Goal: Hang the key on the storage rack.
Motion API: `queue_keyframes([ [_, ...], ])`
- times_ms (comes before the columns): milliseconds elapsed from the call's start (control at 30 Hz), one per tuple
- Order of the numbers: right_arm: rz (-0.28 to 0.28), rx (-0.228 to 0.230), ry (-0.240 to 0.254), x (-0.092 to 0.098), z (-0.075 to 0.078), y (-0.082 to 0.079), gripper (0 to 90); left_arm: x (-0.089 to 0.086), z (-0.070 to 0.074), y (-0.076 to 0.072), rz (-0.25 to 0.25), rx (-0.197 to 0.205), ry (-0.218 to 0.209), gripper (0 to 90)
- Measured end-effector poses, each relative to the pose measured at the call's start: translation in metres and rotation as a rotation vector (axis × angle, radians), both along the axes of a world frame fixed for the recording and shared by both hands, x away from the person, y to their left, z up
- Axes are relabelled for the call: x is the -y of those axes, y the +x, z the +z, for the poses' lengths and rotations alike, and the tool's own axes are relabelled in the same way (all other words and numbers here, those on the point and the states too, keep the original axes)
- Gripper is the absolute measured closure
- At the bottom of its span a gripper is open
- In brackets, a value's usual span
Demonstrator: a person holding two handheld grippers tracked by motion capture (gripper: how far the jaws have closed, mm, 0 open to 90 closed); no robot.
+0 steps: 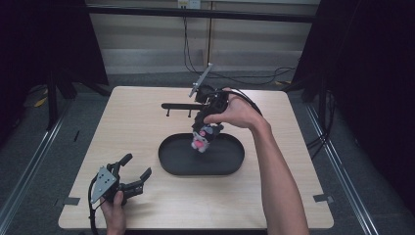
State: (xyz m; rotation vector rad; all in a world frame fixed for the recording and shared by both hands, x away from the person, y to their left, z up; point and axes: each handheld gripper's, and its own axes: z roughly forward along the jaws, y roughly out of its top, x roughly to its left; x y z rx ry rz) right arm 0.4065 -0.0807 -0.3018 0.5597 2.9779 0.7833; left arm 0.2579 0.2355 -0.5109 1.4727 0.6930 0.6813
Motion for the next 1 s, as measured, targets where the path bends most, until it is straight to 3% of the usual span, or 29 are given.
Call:
queue_keyframes([
  [67, 0.005, 0.007, 0.039, 0.003, -0.001, -0.007, 60.0, 0.000, 0.000, 0.000, 0.001, -0.001, -0.001, 15.3],
  [233, -0.023, 0.030, 0.063, 0.013, -0.012, -0.022, 57.3, 0.000, 0.000, 0.000, -0.001, -0.003, 0.001, 15.3],
  [533, -0.076, 0.090, 0.182, 0.036, -0.032, -0.044, 53.6, 0.000, 0.000, 0.000, 0.000, -0.002, 0.002, 15.3],
  [633, -0.092, 0.079, 0.233, 0.044, -0.041, -0.051, 48.6, 0.000, 0.000, 0.000, -0.001, -0.002, 0.002, 15.3],
  [733, -0.096, 0.079, 0.258, 0.048, -0.052, -0.060, 45.2, 0.000, 0.000, 0.000, 0.000, -0.001, 0.000, 15.3],
  [867, -0.115, 0.072, 0.257, 0.053, -0.069, -0.069, 41.1, 0.000, 0.000, 0.000, -0.001, -0.002, 0.002, 15.3],
  [933, -0.140, 0.102, 0.235, 0.055, -0.074, -0.075, 37.9, 0.000, 0.000, 0.000, -0.001, -0.002, 0.003, 15.3],
  [1000, -0.166, 0.127, 0.282, 0.061, -0.077, -0.082, 36.4, 0.000, 0.000, 0.000, -0.001, -0.002, 0.003, 15.3],
])
